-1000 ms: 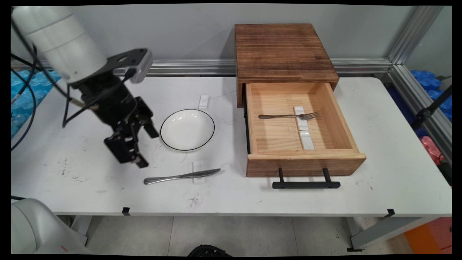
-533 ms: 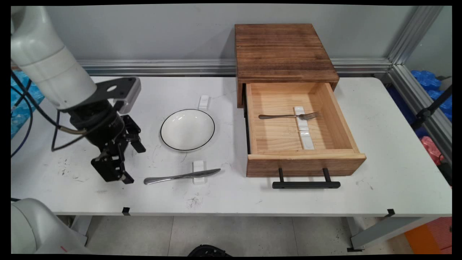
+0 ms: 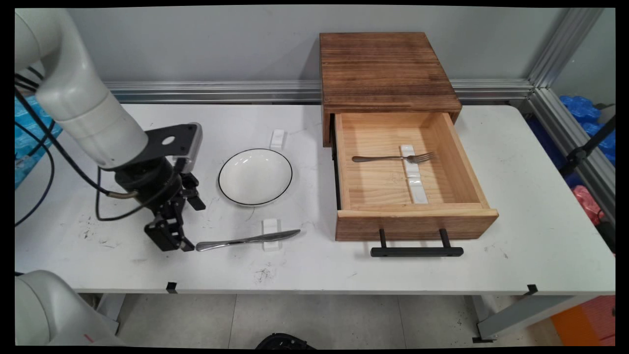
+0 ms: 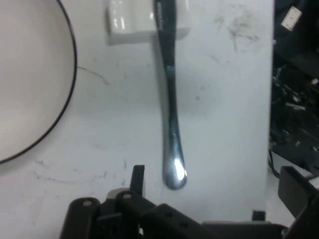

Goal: Pick up the knife from the right of the white plate

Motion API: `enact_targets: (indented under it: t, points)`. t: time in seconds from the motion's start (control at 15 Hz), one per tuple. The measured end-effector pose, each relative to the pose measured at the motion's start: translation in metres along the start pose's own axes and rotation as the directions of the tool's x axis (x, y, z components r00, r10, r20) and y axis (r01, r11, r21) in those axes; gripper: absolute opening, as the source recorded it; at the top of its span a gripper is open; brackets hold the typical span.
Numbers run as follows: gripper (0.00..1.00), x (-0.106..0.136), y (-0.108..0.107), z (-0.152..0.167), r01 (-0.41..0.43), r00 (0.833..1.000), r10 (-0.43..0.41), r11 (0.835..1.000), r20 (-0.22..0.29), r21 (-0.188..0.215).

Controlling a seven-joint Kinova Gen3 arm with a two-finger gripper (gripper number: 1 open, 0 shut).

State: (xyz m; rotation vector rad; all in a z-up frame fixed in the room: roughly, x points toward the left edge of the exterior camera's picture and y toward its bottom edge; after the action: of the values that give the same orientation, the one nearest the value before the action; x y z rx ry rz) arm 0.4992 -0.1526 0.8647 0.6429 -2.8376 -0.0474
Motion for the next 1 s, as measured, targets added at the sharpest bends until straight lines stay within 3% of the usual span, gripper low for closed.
enact_targets:
  t: [0.47, 1.0]
  points:
    - [1.0, 0.011, -0.004, 0.03, 0.06, 0.998, -0.06, 0.998, -0.012, 0.035]
    - [1.0, 0.021, -0.011, 0.059, 0.06, 0.998, -0.059, 0.997, -0.034, 0.052]
